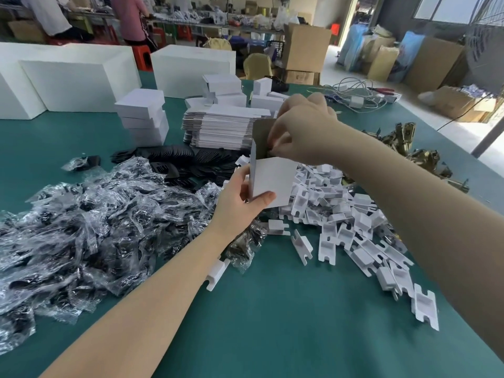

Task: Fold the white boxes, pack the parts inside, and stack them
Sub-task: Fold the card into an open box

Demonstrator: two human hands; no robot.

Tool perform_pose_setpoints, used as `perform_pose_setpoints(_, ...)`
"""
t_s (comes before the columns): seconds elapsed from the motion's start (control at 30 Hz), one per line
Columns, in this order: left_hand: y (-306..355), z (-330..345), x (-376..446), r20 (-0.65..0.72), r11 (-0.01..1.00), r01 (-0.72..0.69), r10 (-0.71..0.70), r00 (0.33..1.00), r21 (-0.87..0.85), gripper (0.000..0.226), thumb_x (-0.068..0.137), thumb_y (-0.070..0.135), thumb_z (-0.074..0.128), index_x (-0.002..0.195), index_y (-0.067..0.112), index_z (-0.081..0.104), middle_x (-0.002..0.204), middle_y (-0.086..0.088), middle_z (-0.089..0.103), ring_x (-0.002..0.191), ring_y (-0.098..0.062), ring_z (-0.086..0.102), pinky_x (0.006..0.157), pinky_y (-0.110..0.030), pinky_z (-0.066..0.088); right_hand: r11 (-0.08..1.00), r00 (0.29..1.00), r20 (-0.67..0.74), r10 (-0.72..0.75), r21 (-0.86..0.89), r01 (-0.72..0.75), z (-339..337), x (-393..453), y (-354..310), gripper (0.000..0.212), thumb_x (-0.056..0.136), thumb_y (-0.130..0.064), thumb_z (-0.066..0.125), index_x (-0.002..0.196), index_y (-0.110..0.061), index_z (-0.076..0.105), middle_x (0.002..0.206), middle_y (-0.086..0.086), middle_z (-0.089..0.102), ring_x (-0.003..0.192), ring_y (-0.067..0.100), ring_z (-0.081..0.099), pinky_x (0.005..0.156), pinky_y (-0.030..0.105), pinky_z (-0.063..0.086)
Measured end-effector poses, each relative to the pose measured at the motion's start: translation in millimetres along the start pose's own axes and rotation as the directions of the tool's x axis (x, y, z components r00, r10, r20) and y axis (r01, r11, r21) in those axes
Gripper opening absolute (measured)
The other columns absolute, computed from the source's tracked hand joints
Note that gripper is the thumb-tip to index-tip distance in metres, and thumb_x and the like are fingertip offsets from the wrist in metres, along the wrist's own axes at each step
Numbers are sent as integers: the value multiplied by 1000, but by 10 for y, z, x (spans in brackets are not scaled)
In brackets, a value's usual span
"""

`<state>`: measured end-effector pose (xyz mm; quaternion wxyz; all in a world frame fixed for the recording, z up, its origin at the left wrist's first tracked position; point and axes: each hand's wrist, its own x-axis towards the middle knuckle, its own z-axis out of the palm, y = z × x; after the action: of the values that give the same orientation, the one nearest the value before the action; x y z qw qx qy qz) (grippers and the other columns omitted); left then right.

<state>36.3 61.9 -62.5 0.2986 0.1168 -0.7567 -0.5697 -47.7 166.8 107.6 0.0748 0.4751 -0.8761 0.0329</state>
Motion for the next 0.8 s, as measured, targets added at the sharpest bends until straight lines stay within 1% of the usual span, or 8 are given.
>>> perform_pose_setpoints(0.1,-10,-6,2,1,1000,12,-12,1000,-5,50,82,24,79,114,46,48,110,0,71,102,-16,68,93,-46,55,999,993,119,-18,30,15,7,21,10,22,98,-35,56,111,-29,73,135,0,46,127,30,32,103,45,33)
perform_pose_setpoints(0.17,-19,-5,8,6,1000,17,-17,1000,-3,50,83,22,80,113,47,48,108,3,72,100,-13,69,92,-43,56,967,998,-25,-64,244,68,-1,-7,112,21,97,-27,56,110,-33,72,124,-7,58,118,22,48,96,34,47)
perform_pose_setpoints(0.23,-18,-3,12,7,1000,14,-14,1000,4,51,83,22,80,111,51,49,105,5,73,97,-11,69,91,-38,57,855,964,-255,74,513,70,-2,-84,283,26,95,-19,57,117,-31,68,107,-14,65,95,16,64,69,15,53)
perform_pose_setpoints(0.3,-15,0,8,3,1000,26,-26,1000,-1,52,81,24,79,107,58,50,101,7,73,96,-11,69,88,-34,57,811,922,-302,240,585,-20,106,-166,526,34,94,-17,59,126,-27,62,104,-10,68,83,17,68,59,14,52)
perform_pose_setpoints(0.4,-1,5,13,2,998,59,-59,998,-11,54,76,30,76,102,67,48,98,12,72,93,-7,69,81,-29,56,879,947,66,313,359,-315,453,-283,835,33,92,-17,63,125,-19,63,115,5,69,74,11,65,64,22,55)
perform_pose_setpoints(0.5,4,19,23,-11,998,68,-67,998,2,53,73,35,75,107,63,45,107,7,71,98,-10,69,88,-38,57,893,889,347,297,227,-387,797,-392,835,35,89,-37,69,118,-18,66,118,4,69,92,17,65,93,39,55)
perform_pose_setpoints(0.63,2,21,18,-15,999,45,-45,999,22,53,72,40,75,109,61,44,111,9,68,102,-10,67,93,-41,55,894,889,251,383,142,-425,958,-382,740,43,84,-54,69,120,-30,65,108,-2,67,104,22,61,93,43,53)
perform_pose_setpoints(0.8,18,32,4,-15,999,40,-40,999,23,53,66,52,74,102,74,43,106,12,69,98,-5,67,89,-31,55,906,887,236,397,55,-420,919,-257,738,21,81,-42,74,99,-35,65,110,-7,64,108,22,58,98,43,45)
